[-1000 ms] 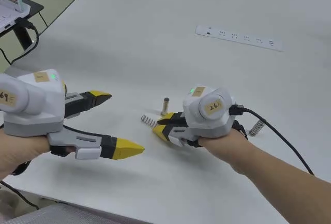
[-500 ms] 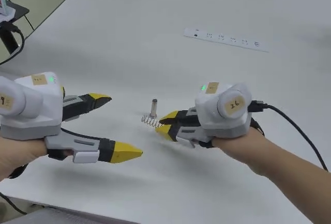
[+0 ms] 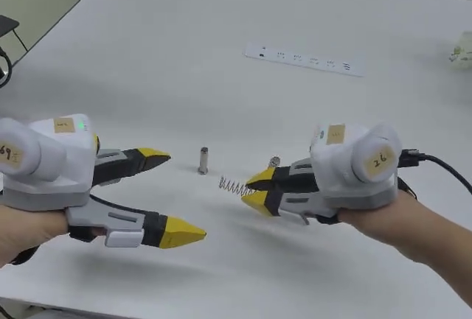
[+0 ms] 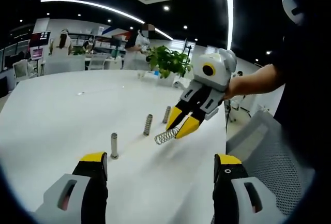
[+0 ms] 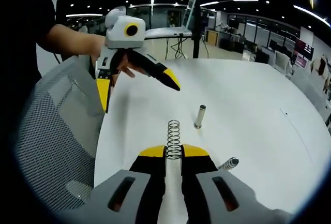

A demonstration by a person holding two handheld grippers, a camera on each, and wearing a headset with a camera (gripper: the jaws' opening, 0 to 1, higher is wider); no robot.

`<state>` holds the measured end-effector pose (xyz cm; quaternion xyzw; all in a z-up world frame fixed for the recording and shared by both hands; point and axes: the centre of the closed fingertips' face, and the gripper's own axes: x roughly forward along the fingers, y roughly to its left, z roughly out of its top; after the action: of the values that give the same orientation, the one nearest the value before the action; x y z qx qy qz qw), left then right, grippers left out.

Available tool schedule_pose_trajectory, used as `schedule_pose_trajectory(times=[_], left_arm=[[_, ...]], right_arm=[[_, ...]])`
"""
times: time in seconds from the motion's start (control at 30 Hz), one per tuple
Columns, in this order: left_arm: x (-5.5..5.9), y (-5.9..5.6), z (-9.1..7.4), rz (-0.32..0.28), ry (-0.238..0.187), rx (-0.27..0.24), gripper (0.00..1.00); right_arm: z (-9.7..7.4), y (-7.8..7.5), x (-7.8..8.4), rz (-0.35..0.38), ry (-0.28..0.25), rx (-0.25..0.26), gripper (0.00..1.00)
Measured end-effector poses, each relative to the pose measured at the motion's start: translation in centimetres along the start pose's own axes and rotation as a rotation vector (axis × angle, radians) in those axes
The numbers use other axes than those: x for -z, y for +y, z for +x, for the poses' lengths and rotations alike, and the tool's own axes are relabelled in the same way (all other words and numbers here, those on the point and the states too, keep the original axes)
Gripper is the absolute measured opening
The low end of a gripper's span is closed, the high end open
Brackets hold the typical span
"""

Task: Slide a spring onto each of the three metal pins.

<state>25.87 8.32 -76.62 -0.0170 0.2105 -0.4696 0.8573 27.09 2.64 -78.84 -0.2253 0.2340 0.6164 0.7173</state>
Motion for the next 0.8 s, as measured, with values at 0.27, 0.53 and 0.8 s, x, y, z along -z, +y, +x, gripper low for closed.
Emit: schedule_pose_trajectory(times=[0.27,0.53,0.8], left_arm=[[0.0,-2.5,1.1,-0.011,0.017,0.124,0.67],[-0.7,-3.2,3.3,0.049,0.042,0.168,0.58],[-1.2,-3.7,5.2,0.088,0.054,0.212,0.43]], right_arm=[[-1.2,0.7,0.1,-0.063,0.001,-0.030,0.08],[-2.3,1.4,0.3,-0.108,0.003,-0.064,0.08],[-3.0,1.8,-0.1,-0.121,-0.012,-0.079,0.08]])
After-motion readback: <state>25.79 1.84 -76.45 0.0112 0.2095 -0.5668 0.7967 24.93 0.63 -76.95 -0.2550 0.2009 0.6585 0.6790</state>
